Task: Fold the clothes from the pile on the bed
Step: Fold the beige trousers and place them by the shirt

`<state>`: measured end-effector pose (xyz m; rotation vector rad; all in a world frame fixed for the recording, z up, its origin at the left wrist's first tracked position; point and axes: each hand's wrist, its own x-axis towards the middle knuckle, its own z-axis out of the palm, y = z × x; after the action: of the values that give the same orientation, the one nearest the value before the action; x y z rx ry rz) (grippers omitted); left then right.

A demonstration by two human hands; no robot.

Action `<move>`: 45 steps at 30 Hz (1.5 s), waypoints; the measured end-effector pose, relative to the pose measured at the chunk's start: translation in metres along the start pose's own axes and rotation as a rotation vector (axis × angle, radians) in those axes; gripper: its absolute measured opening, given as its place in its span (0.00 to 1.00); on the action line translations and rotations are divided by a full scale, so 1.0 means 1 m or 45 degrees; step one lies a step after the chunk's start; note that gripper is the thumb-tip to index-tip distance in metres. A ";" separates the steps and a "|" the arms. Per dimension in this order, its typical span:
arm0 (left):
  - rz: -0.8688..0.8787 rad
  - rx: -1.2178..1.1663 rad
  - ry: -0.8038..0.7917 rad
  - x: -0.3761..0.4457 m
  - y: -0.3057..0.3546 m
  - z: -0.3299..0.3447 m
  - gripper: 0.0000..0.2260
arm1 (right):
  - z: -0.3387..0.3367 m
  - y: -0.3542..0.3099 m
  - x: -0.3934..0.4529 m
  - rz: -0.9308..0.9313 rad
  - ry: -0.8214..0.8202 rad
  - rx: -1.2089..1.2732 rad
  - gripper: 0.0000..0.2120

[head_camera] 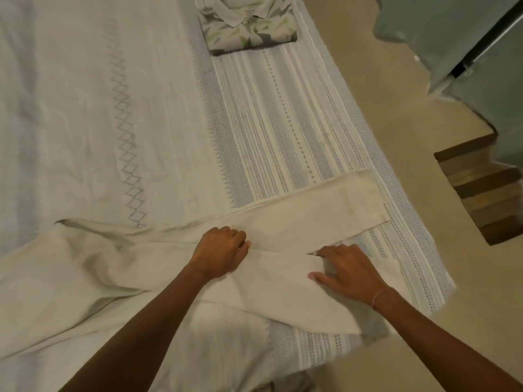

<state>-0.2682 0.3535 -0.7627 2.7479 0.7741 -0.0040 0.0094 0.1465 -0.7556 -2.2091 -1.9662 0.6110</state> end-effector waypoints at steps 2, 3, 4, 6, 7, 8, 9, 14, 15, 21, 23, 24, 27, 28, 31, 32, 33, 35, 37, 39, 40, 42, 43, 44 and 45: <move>-0.031 -0.037 -0.070 -0.016 -0.006 -0.010 0.21 | -0.007 -0.008 -0.002 0.065 -0.139 0.026 0.31; -0.054 -0.062 -0.110 -0.017 -0.005 -0.012 0.22 | -0.013 -0.005 -0.002 0.097 -0.187 0.056 0.28; -0.075 -0.077 -0.127 -0.021 -0.005 -0.015 0.21 | -0.019 -0.004 -0.002 0.114 -0.213 0.090 0.23; -0.121 -0.103 -0.113 -0.029 -0.004 -0.020 0.18 | -0.034 -0.003 -0.001 0.165 -0.269 0.157 0.13; -0.145 -0.110 -0.092 -0.030 -0.003 -0.022 0.16 | -0.043 0.001 0.001 0.181 -0.268 0.174 0.14; -0.166 -0.131 -0.059 -0.029 -0.001 -0.023 0.16 | -0.052 0.007 0.002 0.211 -0.246 0.192 0.19; -0.187 -0.157 -0.021 -0.029 0.000 -0.026 0.16 | -0.060 0.012 0.005 0.234 -0.203 0.191 0.25; -0.335 -0.317 0.059 -0.002 -0.004 -0.039 0.14 | -0.102 0.035 0.044 0.238 -0.095 0.138 0.24; -0.367 -0.323 0.063 0.006 -0.007 -0.038 0.14 | -0.107 0.041 0.057 0.224 -0.085 0.099 0.21; -0.460 -0.266 -0.001 0.037 -0.027 -0.022 0.14 | -0.108 0.072 0.125 0.213 -0.168 -0.302 0.13; -0.474 -0.219 0.020 0.040 -0.029 -0.015 0.14 | -0.103 0.083 0.132 0.242 -0.145 -0.404 0.15; -0.473 -0.182 0.062 0.040 -0.029 -0.011 0.13 | -0.101 0.086 0.135 0.241 -0.107 -0.417 0.16; -0.482 -0.096 0.215 0.042 -0.029 0.001 0.13 | -0.097 0.097 0.143 0.179 -0.011 -0.392 0.15; -0.487 -0.059 0.238 0.044 -0.029 0.004 0.13 | -0.097 0.100 0.147 0.132 0.028 -0.413 0.14; -0.460 0.090 0.319 0.048 -0.031 0.011 0.09 | -0.091 0.105 0.160 0.059 0.105 -0.500 0.14; -0.455 0.120 0.342 0.048 -0.030 0.012 0.08 | -0.088 0.104 0.163 0.083 0.097 -0.504 0.13; -0.457 0.127 0.355 0.048 -0.029 0.012 0.07 | -0.084 0.102 0.164 0.122 0.102 -0.504 0.12; -0.488 0.120 0.396 0.042 -0.025 0.011 0.05 | -0.076 0.092 0.161 0.191 0.236 -0.495 0.12; -0.555 0.121 0.436 0.029 -0.022 0.008 0.06 | -0.071 0.072 0.152 0.244 0.493 -0.424 0.14; -0.626 0.131 0.464 0.010 -0.020 0.004 0.07 | -0.061 0.040 0.139 0.267 0.698 -0.260 0.14; -0.661 0.138 0.478 -0.001 -0.020 0.002 0.08 | -0.054 0.020 0.131 0.272 0.746 -0.145 0.13; -0.711 0.159 0.513 -0.030 -0.021 -0.005 0.07 | -0.038 -0.029 0.111 0.284 0.754 0.167 0.09; -0.713 0.168 0.525 -0.044 -0.020 -0.007 0.06 | -0.028 -0.055 0.100 0.302 0.712 0.346 0.07; -0.708 0.160 0.536 -0.058 -0.019 -0.009 0.04 | -0.020 -0.080 0.090 0.322 0.646 0.525 0.04; -0.718 0.125 0.545 -0.071 -0.017 -0.011 0.02 | -0.011 -0.104 0.080 0.345 0.567 0.698 0.03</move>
<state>-0.3390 0.3339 -0.7513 2.5428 1.6758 0.4494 -0.0771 0.2421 -0.7262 -2.0358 -1.1313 0.5421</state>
